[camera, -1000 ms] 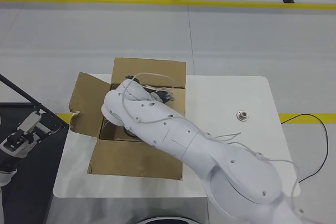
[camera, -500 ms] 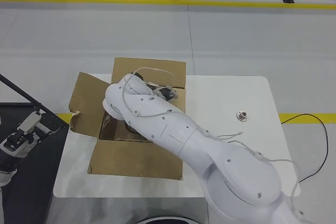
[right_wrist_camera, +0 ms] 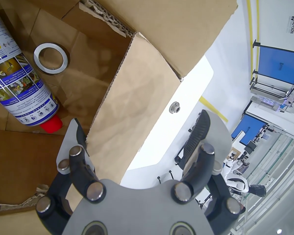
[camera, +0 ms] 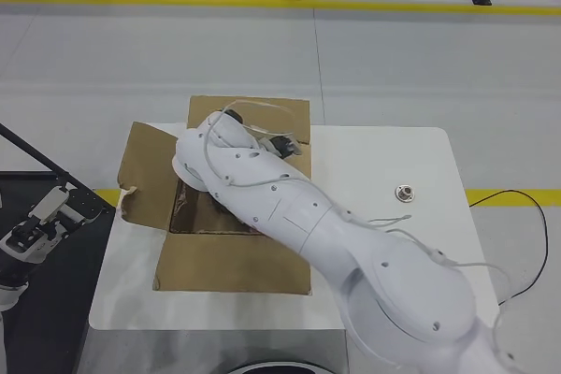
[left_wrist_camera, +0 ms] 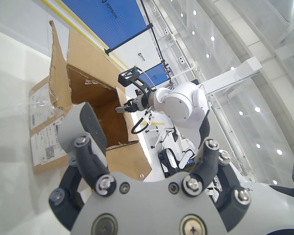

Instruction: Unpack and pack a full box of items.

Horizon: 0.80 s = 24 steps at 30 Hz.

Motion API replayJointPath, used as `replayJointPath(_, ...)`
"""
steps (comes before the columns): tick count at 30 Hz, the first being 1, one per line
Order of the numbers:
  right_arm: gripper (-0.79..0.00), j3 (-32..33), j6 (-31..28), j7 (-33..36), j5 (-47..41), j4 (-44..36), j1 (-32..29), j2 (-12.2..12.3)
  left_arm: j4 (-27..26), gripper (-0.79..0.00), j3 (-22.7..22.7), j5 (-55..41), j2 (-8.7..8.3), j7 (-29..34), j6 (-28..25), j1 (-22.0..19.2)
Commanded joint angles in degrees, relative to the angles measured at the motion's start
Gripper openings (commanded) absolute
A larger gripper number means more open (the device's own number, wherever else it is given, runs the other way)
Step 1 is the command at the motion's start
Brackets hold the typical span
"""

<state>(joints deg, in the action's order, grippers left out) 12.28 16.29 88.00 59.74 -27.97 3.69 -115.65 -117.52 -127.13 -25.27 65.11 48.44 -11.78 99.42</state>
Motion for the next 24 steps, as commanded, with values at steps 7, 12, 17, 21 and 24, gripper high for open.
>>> replayJointPath(7, 0.0, 0.4, 0.01, 0.0, 0.21, 0.62, 1.17, 0.06, 0.0, 0.0, 0.0, 0.0, 0.0, 0.0, 0.0, 0.0)
replayJointPath(12, 0.0, 1.18, 0.01, 0.0, 0.71, 1.14, 2.02, 0.13, 0.0, 0.0, 0.0, 0.0, 0.0, 0.0, 0.0, 0.0)
replayJointPath(17, 0.0, 2.21, 0.02, 0.0, 1.5, 1.98, 2.66, 0.22, 0.0, 0.0, 0.0, 0.0, 0.0, 0.0, 0.0, 0.0)
replayJointPath(21, 0.0, 3.3, 0.02, 0.0, 2.24, 2.83, 3.22, 0.25, 0.0, 0.0, 0.0, 0.0, 0.0, 0.0, 0.0, 0.0)
replayJointPath(24, 0.0, 4.18, 0.02, 0.0, 3.06, 3.23, 3.38, 0.25, 0.0, 0.0, 0.0, 0.0, 0.0, 0.0, 0.0, 0.0)
